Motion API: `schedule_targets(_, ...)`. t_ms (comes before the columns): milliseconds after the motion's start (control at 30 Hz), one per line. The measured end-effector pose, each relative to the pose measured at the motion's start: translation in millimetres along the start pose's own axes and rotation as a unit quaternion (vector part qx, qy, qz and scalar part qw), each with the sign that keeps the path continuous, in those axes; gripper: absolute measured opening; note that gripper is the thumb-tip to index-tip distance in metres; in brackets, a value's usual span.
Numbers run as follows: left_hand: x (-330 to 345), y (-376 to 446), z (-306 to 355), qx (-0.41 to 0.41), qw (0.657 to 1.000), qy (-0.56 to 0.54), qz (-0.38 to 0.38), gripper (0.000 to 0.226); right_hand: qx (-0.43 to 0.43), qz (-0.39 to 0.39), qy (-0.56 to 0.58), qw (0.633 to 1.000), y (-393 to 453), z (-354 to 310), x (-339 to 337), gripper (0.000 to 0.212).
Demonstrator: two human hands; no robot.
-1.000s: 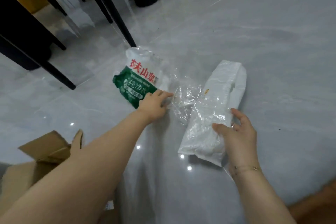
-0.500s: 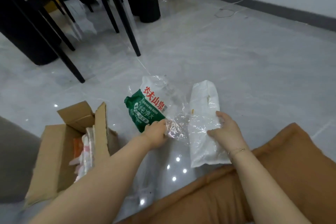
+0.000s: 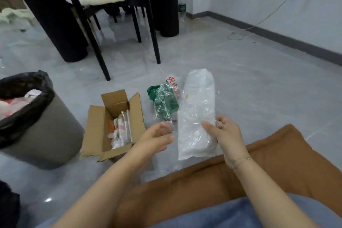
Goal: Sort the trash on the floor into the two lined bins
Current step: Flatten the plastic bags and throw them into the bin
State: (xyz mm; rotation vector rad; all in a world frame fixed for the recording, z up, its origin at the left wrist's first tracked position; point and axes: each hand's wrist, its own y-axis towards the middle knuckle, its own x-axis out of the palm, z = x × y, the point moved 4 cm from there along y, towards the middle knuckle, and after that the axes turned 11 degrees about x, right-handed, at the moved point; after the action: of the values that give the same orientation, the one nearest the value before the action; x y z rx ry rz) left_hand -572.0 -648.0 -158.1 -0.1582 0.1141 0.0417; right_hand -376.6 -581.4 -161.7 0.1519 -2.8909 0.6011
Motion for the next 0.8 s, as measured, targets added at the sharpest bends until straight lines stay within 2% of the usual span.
schedule_targets(67, -4, -14, -10, -0.005, 1.0, -0.024, -0.011, 0.039, -0.021, -0.024, -0.039, 0.999, -10, 3, 13, 0.02)
schedule_targets(133, -4, -14, -18, -0.018, 1.0, 0.013, -0.006, 0.039, -0.043, -0.034, -0.085, 0.995, -17, 10, 23, 0.006)
schedule_targets(200, -3, -11, -25, -0.017, 0.999, 0.046, 0.012, 0.043, -0.094, 0.016, -0.16, 0.982, -22, 17, 27, 0.022)
schedule_targets(300, -1, -4, -36, -0.035, 0.999, 0.01, 0.032, 0.049, -0.144, 0.074, -0.248, 0.955, -21, 21, 24, 0.043)
schedule_targets(400, -2, -1, -42, -0.056, 0.996, -0.049, 0.043, 0.038, -0.135, 0.102, -0.235, 0.957, -16, 21, 12, 0.044)
schedule_targets(467, -6, 1, -44, -0.065, 0.995, -0.06, 0.054, 0.035, -0.119, 0.132, -0.217, 0.96, -12, 15, 0, 0.03)
schedule_targets(567, -13, 4, -52, -0.088, 0.992, -0.004, 0.088, 0.047, -0.107, 0.158, -0.178, 0.965, -10, 4, -15, 0.013)
schedule_targets(600, -14, 4, -55, -0.093, 0.991, 0.019, 0.098, 0.051, -0.102, 0.149, -0.162, 0.97, -9, 2, -18, 0.008)
schedule_targets(667, -12, 6, -55, -0.091, 0.988, 0.043, 0.117, 0.057, -0.096, 0.119, -0.142, 0.978, -9, -1, -19, 0.012)
schedule_targets(800, -18, 8, -30, -0.013, 0.991, -0.031, 0.131, 0.077, -0.106, 0.062, -0.148, 0.981, -14, -15, -12, 0.016)
